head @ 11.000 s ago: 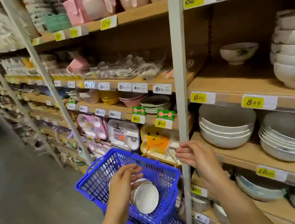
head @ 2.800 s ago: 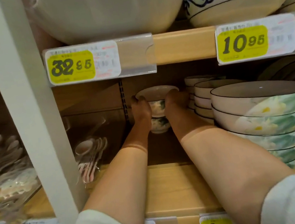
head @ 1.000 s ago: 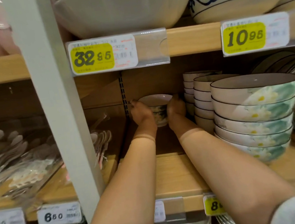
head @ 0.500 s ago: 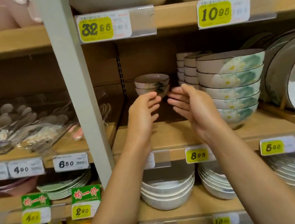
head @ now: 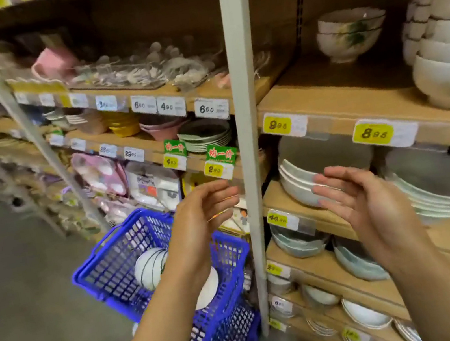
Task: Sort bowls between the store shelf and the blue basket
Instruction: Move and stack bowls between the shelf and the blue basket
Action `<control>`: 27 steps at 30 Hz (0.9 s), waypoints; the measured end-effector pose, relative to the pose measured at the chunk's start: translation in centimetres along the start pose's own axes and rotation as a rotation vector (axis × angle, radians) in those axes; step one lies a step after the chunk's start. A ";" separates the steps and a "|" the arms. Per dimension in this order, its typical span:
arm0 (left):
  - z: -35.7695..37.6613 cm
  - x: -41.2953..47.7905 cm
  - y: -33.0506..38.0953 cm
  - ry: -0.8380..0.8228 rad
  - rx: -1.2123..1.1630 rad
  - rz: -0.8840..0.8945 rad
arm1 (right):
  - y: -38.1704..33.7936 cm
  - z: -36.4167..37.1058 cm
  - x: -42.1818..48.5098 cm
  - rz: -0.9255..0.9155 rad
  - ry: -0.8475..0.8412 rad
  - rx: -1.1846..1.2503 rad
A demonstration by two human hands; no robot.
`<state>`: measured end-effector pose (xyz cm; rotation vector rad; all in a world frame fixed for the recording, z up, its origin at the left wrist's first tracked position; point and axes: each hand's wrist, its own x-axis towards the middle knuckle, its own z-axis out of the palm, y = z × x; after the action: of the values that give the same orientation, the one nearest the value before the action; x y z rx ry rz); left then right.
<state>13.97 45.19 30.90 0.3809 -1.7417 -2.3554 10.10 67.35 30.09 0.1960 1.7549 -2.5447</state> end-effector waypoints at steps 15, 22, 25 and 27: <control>-22.1 -6.9 -2.2 0.335 0.025 -0.145 | 16.0 13.5 -5.7 0.241 -0.120 -0.230; -33.0 -5.5 -1.6 0.291 0.153 -0.207 | 22.4 19.2 -8.1 0.342 0.001 -0.322; -35.1 -4.0 -2.3 0.236 0.197 -0.248 | 24.2 20.3 -8.5 0.357 0.054 -0.353; -35.3 -2.5 -2.9 0.181 0.240 -0.270 | 25.2 20.4 -8.2 0.368 0.093 -0.374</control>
<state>27.40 14.68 18.56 0.8889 -1.9948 -2.1948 19.34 38.97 14.89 0.5660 1.9685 -1.9488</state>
